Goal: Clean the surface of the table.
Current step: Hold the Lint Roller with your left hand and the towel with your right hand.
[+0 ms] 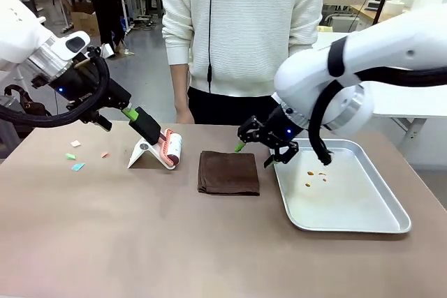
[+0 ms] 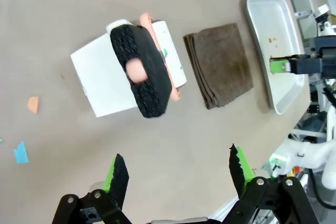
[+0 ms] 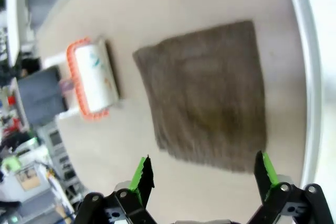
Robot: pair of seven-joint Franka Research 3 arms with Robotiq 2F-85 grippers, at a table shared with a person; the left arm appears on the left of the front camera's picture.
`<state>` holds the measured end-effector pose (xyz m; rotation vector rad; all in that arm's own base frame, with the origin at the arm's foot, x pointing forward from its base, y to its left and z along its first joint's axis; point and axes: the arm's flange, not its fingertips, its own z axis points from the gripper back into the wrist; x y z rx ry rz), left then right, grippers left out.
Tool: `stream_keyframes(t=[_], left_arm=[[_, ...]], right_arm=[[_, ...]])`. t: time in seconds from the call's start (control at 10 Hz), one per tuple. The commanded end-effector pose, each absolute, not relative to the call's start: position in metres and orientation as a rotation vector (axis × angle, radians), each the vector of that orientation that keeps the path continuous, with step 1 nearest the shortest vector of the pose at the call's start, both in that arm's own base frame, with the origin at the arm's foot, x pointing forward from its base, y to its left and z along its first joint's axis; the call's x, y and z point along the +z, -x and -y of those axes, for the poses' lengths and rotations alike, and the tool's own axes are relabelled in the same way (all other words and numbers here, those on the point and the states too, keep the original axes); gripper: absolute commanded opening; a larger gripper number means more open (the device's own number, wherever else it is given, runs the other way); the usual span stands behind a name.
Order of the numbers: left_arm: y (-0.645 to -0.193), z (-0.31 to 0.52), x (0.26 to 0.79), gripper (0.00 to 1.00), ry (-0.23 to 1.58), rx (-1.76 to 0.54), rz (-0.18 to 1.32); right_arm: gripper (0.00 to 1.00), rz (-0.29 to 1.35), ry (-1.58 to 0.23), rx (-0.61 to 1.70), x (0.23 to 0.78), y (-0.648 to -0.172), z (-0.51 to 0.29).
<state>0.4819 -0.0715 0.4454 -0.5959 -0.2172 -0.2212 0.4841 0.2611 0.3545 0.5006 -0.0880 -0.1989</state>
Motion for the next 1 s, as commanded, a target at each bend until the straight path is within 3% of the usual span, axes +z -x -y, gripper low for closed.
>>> stream_keyframes(t=[0.0,0.9], left_arm=[[-0.499,0.071,0.446,1.0,0.661,-0.158,0.225],[-0.543,0.086,0.406,1.0,0.692,-0.162,0.152]], right_arm=[[1.0,0.096,-0.409,-0.29,0.355,-0.51,-0.287],[1.0,0.021,-0.114,-0.234,0.318,-0.533,-0.327]])
